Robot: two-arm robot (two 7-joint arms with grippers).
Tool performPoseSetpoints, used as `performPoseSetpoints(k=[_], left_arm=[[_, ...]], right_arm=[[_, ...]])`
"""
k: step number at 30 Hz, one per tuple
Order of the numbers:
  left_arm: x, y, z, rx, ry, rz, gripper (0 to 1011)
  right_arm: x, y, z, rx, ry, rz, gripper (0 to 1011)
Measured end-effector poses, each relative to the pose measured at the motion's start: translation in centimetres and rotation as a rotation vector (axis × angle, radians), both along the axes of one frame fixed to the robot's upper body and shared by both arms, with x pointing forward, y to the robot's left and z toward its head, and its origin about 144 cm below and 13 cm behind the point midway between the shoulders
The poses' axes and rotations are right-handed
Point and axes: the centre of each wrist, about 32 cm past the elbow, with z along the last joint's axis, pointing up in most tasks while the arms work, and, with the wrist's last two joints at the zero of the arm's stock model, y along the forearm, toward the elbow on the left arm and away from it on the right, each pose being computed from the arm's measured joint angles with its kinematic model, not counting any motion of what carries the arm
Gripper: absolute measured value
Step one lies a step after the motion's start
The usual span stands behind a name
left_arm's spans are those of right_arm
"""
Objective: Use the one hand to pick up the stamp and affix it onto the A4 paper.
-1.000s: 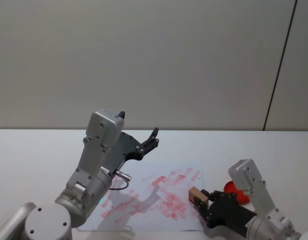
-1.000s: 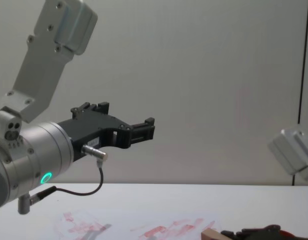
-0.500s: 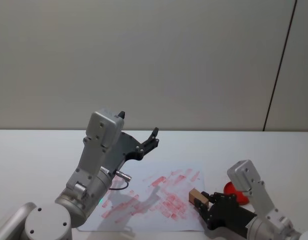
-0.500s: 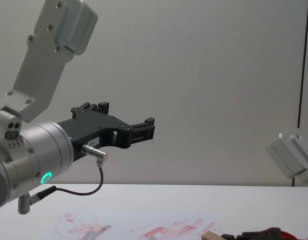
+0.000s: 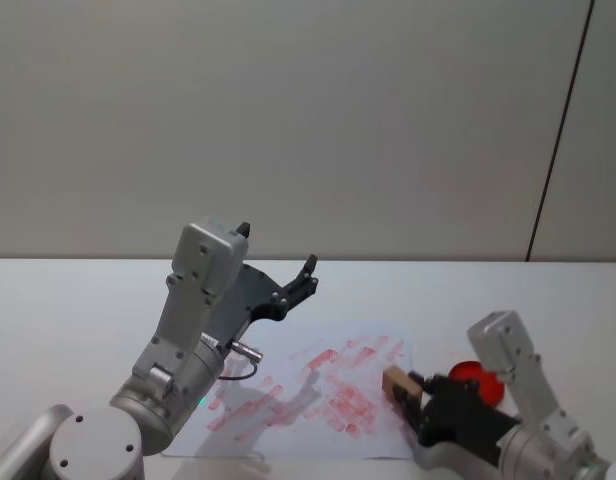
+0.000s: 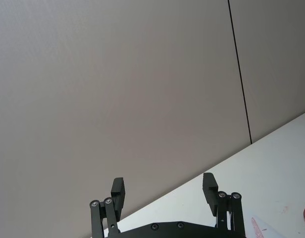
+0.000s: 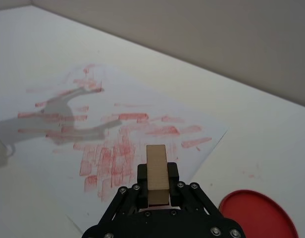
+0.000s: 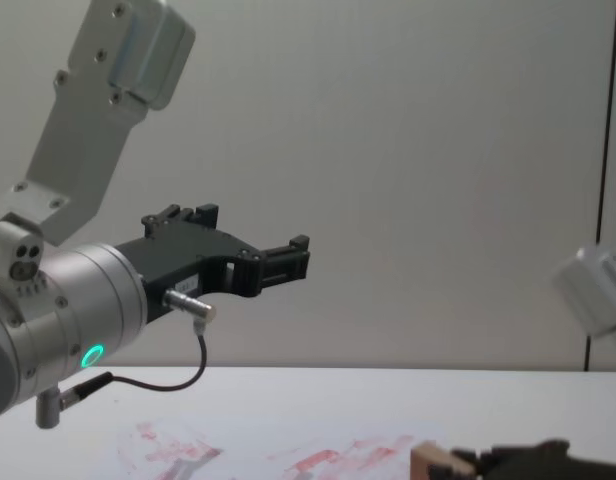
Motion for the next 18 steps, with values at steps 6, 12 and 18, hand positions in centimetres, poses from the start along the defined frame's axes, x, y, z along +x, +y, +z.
performPoseSetpoints(k=[6,12,18], left_arm=[[0.0,0.0,0.0,0.0,0.0,0.0,1002],[0.0,0.0,0.0,0.0,0.0,0.0,1002],[0.0,0.0,0.0,0.0,0.0,0.0,1002]], right_arm=[[0.3,-0.3,1.1,0.064,-0.064,-0.03,216],[0.5,-1.0,2.1,0.095,-0.115,-0.064,216],[0.6,-1.9,2.6,0.09,-0.134,-0.088,216]])
